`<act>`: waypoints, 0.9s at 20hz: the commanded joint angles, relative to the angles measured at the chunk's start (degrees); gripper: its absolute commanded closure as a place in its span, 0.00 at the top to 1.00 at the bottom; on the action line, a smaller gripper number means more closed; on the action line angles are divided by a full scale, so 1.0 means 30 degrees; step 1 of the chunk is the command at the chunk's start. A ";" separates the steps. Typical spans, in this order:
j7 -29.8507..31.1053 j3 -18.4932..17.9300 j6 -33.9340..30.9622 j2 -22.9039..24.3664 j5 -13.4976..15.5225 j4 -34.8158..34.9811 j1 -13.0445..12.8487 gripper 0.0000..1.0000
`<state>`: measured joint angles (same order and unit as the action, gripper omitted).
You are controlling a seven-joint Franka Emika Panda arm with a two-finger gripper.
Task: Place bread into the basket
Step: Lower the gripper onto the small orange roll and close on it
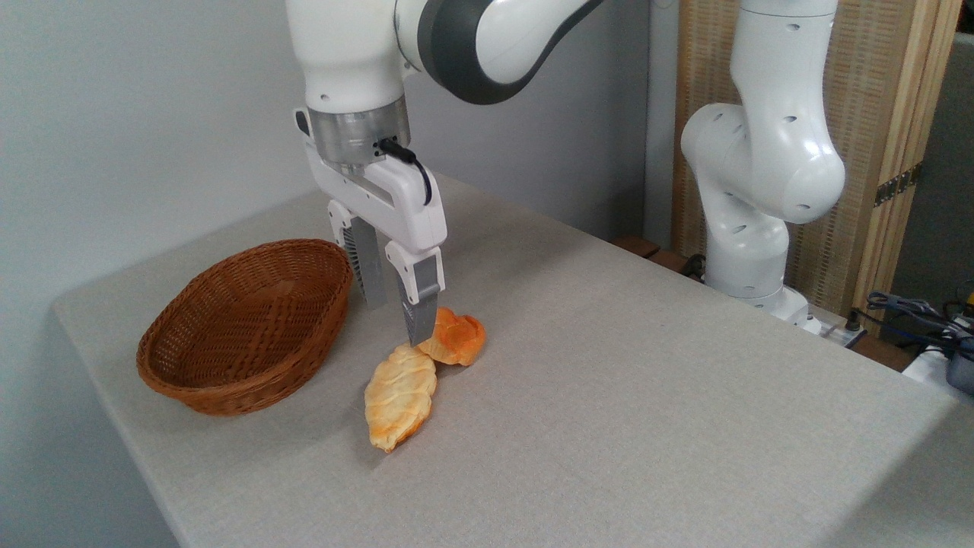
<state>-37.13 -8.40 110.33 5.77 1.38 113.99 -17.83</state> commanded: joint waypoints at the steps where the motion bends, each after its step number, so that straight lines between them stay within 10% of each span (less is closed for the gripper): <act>1: -0.0073 -0.0073 -0.0390 -0.0166 0.0361 0.0700 -0.0561 1.00; 16: -0.0073 -0.0043 -0.1827 -0.1162 0.1123 0.1730 -0.1352 1.00; 18: -0.0161 -0.0072 -0.1798 -0.1162 0.1415 0.1729 -0.1352 0.87</act>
<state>-37.12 -8.02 106.27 2.43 3.84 119.69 -21.53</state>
